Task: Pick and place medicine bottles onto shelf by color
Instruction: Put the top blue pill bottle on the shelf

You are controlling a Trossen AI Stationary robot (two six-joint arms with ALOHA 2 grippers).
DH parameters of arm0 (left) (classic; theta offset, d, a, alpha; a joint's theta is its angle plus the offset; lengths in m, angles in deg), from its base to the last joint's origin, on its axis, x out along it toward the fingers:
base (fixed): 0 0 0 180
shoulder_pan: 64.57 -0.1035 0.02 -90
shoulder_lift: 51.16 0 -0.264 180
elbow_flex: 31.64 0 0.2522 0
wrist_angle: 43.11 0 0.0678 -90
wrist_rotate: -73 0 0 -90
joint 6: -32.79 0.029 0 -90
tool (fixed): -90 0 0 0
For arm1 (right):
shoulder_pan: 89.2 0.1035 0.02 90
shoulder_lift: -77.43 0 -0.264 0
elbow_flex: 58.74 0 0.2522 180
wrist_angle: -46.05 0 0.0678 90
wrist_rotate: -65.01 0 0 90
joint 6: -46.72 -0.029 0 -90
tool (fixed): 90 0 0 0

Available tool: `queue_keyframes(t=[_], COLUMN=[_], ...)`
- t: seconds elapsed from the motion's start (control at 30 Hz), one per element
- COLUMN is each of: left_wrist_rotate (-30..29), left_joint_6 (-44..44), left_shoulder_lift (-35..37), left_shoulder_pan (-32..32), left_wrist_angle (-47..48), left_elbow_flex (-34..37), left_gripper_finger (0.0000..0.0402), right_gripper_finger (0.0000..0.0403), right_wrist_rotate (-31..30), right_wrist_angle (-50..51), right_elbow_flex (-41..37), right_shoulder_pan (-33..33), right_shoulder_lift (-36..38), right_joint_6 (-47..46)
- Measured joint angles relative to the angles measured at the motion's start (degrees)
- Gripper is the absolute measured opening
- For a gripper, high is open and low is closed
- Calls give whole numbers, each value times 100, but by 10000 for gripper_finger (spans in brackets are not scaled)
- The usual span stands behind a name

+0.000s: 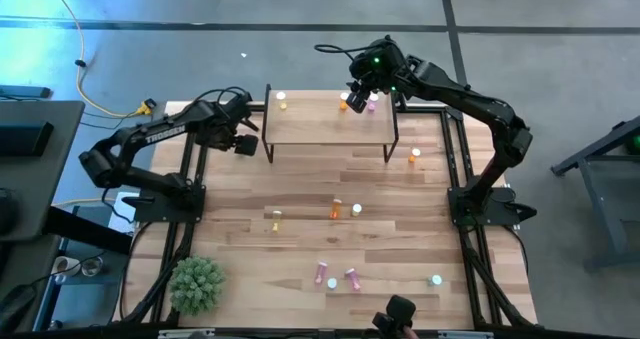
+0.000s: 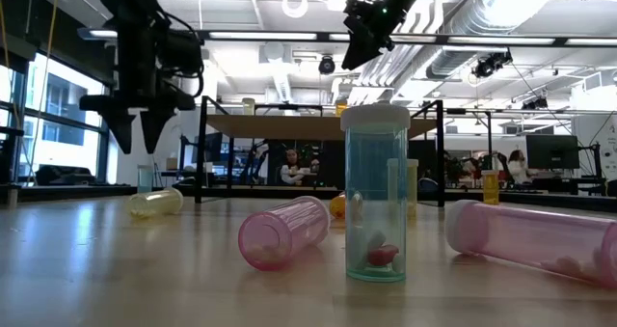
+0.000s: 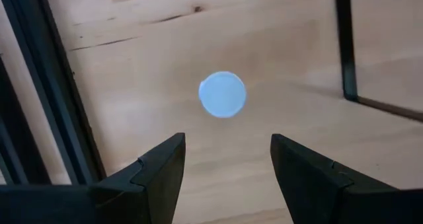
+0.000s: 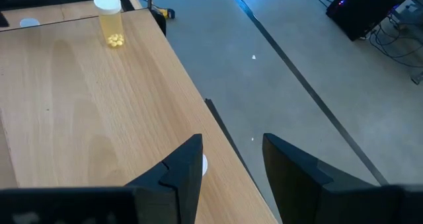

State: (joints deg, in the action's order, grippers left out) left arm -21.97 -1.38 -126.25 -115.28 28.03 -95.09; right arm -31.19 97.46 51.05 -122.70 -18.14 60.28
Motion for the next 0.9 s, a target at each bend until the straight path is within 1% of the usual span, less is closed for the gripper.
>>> queue_keyframes(t=[0.4, 0.67, 0.8, 0.9], left_wrist_rotate=[-85, -184, -450, -471], left_joint_6=[-105, -116, -102, -27], left_shoulder_lift=[-336, -654, -718, -760], left_shoulder_pan=[-47, -143, -145, -145], left_wrist_angle=[-458, -507, -546, -548], left_elbow_flex=[0, 0, 0, 0], left_gripper_finger=[213, 213, 213, 209], right_gripper_finger=[149, 149, 149, 149], right_wrist_rotate=[-2, -3, -4, -4], right_wrist_angle=[2, 2, 4, 4], right_elbow_flex=[0, -2, -2, -2], right_shoulder_pan=[0, 0, 0, 0], right_shoulder_lift=[0, 0, 0, 0], right_joint_6=[-2, -2, -2, -2])
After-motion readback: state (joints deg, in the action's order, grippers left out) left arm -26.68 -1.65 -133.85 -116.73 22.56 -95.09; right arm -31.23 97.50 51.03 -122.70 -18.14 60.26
